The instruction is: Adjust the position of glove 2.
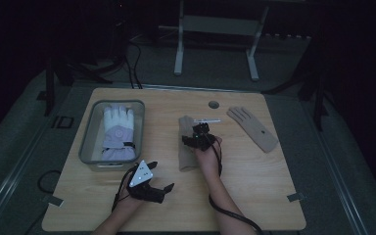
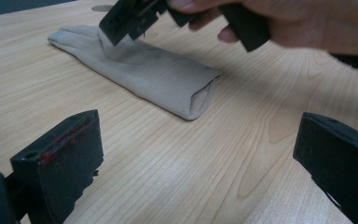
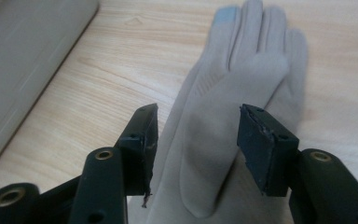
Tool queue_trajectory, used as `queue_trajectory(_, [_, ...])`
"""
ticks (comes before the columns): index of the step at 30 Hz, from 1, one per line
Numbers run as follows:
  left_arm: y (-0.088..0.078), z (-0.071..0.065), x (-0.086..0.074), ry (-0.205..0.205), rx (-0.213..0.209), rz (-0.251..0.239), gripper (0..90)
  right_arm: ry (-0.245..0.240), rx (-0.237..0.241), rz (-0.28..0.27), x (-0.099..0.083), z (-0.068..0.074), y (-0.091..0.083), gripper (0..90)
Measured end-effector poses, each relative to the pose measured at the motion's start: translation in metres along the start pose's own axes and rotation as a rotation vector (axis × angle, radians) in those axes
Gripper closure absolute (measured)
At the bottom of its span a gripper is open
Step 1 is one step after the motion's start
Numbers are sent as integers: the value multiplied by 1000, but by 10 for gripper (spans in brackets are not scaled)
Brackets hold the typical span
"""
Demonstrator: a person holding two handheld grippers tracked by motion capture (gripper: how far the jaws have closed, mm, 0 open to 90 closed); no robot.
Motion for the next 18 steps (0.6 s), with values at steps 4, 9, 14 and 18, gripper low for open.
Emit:
queue_trajectory(4, [1,0,0,-5,-2,8,16,-45,31,22,5,-5,-11,336])
queue_trajectory(9, [1,1,0,-9,0,6,16,-28,70,15,5,-22,-23,195])
queue_trajectory(14, [1,1,0,-6,0,9,16,-80,86,48,4,-42,-33,163])
queue_trajectory(18, [1,1,0,-11,-3,13,16,-113,84,58,1,-61,-41,166])
Point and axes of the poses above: each handheld gripper's, and its own axes: y roughly forward along the jaws, x roughly out of its top, z roughly to its left, the point moved 1 cm from there along y, roughly forward along the jaws, and after that the axes turned 2 degrees about x, right-handed, at the moved point
